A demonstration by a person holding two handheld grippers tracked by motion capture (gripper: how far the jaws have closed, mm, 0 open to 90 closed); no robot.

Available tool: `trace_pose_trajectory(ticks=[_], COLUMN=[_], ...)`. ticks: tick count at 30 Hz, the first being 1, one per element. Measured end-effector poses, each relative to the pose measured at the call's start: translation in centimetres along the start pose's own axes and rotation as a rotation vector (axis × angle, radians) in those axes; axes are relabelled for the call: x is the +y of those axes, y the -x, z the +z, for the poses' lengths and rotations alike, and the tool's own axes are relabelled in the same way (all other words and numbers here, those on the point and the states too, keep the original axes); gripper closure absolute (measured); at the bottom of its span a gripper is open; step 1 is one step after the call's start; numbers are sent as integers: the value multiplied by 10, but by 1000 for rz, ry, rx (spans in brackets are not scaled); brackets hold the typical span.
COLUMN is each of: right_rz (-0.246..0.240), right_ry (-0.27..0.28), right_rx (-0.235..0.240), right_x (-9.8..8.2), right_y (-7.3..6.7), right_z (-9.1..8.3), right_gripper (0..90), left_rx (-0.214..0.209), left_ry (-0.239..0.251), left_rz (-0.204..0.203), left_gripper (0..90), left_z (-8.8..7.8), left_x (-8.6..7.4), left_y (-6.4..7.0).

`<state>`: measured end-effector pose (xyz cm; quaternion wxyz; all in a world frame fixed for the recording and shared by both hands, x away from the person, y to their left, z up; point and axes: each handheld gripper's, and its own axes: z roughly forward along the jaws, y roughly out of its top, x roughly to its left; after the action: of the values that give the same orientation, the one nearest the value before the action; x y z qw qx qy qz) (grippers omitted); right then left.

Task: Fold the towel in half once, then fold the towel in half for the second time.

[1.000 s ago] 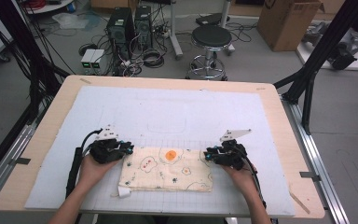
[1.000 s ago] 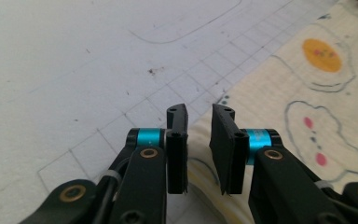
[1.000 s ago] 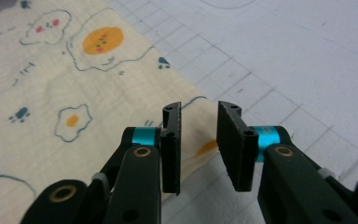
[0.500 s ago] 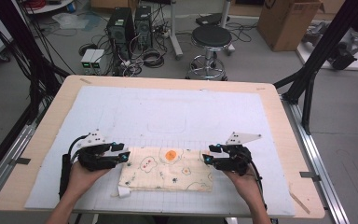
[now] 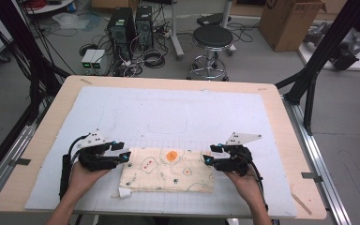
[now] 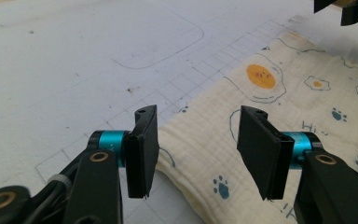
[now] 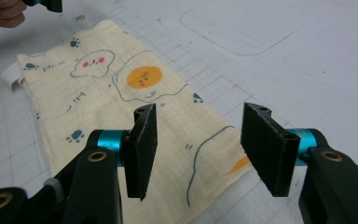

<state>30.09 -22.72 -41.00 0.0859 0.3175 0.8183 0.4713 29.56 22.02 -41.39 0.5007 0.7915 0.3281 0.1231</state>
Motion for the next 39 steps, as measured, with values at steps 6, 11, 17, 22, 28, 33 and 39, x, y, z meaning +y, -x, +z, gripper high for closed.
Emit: trace_pose_trajectory(ticks=[6,11,17,22,28,33,39], right_rz=[5,5,12,27,51,68,78], right_ry=[-7,-8,-19,-41,-82,-109,-142], right_rx=[-3,-3,-22,-35,-34,-34,-45], right_x=[1,2,5,6,3,0,-3], right_y=[1,3,9,18,26,29,31], right_z=[1,3,8,18,27,31,35], right_gripper=[459,460,466,470,473,478,514], left_rx=[4,1,26,41,55,63,62], left_ry=[-5,-6,-9,-3,-42,-81,-118], left_rz=[0,0,-13,-55,-81,-87,-115], left_gripper=[479,480,466,457,459,461,480], left_z=[2,3,9,18,28,32,39], left_x=[0,0,2,3,-1,-3,-7], left_y=[-1,-1,-7,-13,-20,-23,-26])
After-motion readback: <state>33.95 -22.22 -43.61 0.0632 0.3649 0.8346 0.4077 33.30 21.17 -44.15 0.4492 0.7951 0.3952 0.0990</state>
